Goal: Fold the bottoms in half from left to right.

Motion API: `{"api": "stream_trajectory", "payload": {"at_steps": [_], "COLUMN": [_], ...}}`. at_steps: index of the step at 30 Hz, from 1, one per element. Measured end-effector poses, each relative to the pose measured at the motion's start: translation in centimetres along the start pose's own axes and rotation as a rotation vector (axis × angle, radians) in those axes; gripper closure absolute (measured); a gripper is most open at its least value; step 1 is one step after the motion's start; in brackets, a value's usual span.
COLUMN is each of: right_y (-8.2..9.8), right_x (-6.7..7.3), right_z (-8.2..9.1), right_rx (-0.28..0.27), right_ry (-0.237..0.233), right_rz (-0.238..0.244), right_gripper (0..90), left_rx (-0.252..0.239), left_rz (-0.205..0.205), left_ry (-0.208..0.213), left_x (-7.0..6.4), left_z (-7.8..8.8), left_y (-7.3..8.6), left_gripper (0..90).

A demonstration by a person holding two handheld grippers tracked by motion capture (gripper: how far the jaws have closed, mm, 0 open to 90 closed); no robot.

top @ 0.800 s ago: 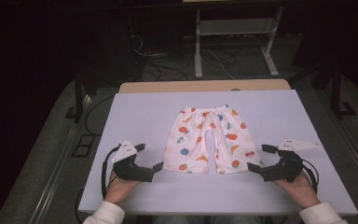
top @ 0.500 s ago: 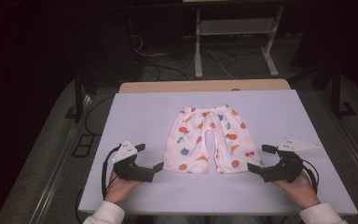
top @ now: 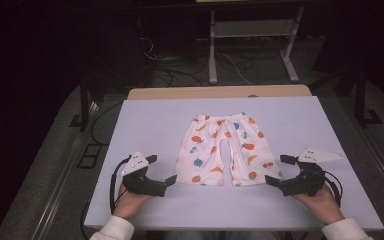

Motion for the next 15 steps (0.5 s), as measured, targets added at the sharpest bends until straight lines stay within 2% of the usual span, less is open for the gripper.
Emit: {"api": "stream_trajectory", "payload": {"at_steps": [15], "right_y": [-0.49], "right_x": [0.64], "right_z": [-0.21], "right_rx": [0.018], "right_ry": [-0.002], "right_rz": [0.028], "right_gripper": [0.0], "left_rx": [-0.012], "left_rz": [0.019], "left_ry": [-0.019], "left_x": [0.20], "left_z": [0.37], "left_y": [0.01], "left_gripper": [0.0]}}
Point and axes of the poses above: each handheld gripper's, and its own axes: z roughly backward along the jaws, y roughly out of its underside, x roughly to its left, the point moved 7 cm from there along -z, roughly forward along the jaws, and after that the axes turned 2 degrees about -z, right-handed, at the moved point
